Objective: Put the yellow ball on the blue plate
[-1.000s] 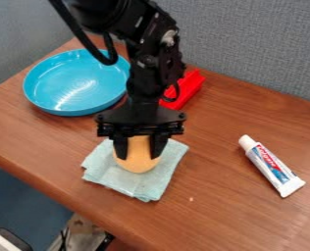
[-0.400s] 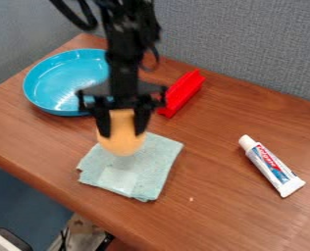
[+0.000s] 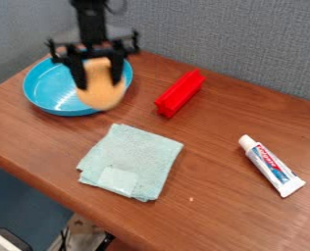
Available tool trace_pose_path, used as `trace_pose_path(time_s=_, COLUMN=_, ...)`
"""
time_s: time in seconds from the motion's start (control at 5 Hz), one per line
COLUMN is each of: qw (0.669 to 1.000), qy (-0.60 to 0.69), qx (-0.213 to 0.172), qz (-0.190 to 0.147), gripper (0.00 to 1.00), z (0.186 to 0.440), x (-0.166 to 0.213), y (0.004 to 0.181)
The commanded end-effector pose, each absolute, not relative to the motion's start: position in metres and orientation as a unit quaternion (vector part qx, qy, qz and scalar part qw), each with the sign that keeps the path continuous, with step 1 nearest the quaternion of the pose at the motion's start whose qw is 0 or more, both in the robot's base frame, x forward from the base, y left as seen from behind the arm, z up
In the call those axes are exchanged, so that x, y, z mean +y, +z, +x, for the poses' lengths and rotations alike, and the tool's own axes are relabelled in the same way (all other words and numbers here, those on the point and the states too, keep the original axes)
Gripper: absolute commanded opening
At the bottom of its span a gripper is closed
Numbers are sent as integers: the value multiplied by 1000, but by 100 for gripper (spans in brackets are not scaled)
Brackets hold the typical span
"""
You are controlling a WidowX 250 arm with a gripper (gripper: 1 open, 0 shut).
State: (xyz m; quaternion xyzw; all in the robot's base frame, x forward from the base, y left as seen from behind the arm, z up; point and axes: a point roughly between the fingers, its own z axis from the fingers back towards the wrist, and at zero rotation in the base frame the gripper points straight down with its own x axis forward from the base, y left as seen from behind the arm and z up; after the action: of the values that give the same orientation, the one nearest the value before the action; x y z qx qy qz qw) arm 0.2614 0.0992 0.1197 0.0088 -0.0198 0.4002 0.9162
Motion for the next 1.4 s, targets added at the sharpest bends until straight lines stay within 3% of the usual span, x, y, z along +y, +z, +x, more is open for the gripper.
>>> trace_pose_path(time_s=0.0, qw=902, qy=429, qx=-41, qz=9, gripper=0, z=280, x=139, y=128)
trace_pose_path(time_s=0.4, qw=896, qy=441, qx=-45, qz=12, gripper=0, z=291, x=158, y=105)
trace_pose_path(time_s=1.2, qw=892, qy=449, qx=-46, qz=14, gripper=0, z=301, x=167, y=86)
